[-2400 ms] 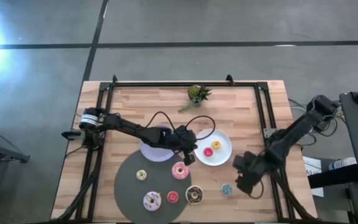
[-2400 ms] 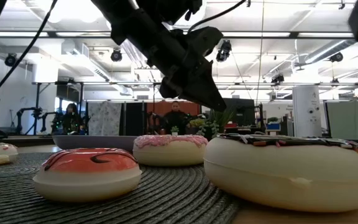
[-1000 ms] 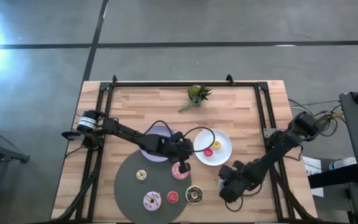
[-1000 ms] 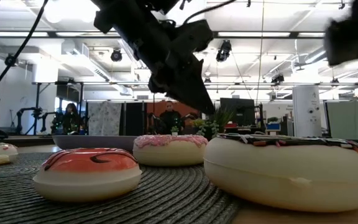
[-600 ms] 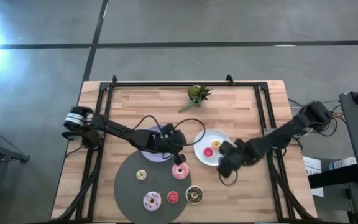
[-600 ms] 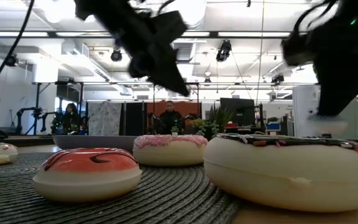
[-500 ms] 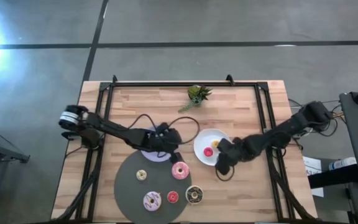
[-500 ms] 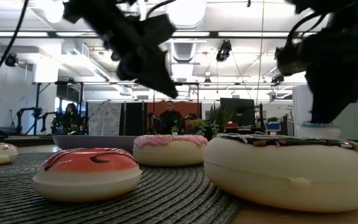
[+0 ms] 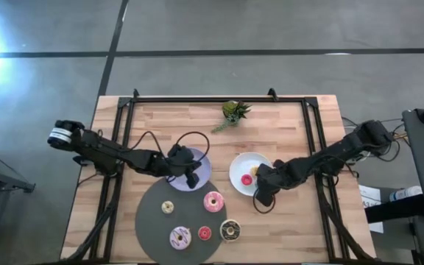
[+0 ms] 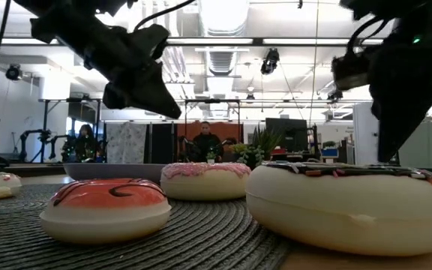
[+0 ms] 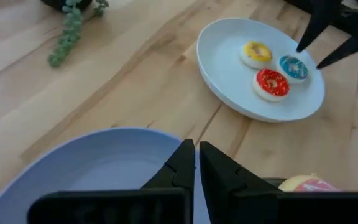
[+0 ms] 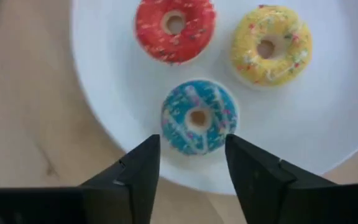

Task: Pick & Place donuts
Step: Put the small white donut on the white plate

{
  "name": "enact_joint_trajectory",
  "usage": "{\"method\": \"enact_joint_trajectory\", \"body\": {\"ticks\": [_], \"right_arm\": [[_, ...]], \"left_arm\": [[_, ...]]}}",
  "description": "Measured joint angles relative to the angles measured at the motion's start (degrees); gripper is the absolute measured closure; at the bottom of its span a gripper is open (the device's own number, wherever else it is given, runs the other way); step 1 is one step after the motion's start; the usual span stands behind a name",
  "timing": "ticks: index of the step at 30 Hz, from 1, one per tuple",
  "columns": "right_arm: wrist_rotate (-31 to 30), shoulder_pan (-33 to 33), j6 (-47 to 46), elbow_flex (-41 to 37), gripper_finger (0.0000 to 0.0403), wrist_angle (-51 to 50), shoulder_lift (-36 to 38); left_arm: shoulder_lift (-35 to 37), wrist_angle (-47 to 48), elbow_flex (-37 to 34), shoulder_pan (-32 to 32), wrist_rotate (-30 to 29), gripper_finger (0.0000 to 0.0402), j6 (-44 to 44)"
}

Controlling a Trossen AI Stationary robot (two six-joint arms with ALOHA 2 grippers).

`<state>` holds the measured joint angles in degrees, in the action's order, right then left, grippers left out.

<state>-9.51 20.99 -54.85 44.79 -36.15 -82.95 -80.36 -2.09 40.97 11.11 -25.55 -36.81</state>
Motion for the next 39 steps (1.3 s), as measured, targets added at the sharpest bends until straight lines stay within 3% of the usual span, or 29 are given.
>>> {"method": "enact_joint_trajectory", "body": {"ticks": [3,7,9,18,25,31,35,39], "right_arm": [[-1.0,1.7,3.8,2.0,0.0215,0.0,1.4],[-1.1,4.8,13.4,6.1,0.0211,0.0,1.3],[-1.1,5.7,16.0,7.7,0.0211,-0.2,0.4],[-0.7,9.1,21.5,12.5,0.0211,0.2,-7.3],[-0.9,9.1,22.6,16.4,0.0211,0.2,-13.2],[-1.0,9.1,22.6,17.0,0.0211,0.2,-14.6],[-1.1,9.1,22.6,16.9,0.0211,0.6,-14.5],[-1.1,9.0,22.0,16.9,0.0211,0.7,-14.5]], "left_arm": [[-0.1,-0.2,0.0,0.3,3.1,0.0401,1.7],[-0.9,0.6,-0.1,1.1,12.7,0.0401,5.6],[-1.0,2.1,0.0,1.7,14.6,0.0401,6.1],[0.0,9.5,0.0,10.4,16.3,0.0401,2.0],[3.1,22.3,0.0,18.9,16.1,0.0401,-16.6],[6.5,28.7,0.0,28.2,16.1,0.0400,-24.9],[6.7,34.7,0.0,31.4,15.3,0.0370,-28.9],[6.6,35.5,-0.1,31.4,8.6,0.0317,-29.4]]}}
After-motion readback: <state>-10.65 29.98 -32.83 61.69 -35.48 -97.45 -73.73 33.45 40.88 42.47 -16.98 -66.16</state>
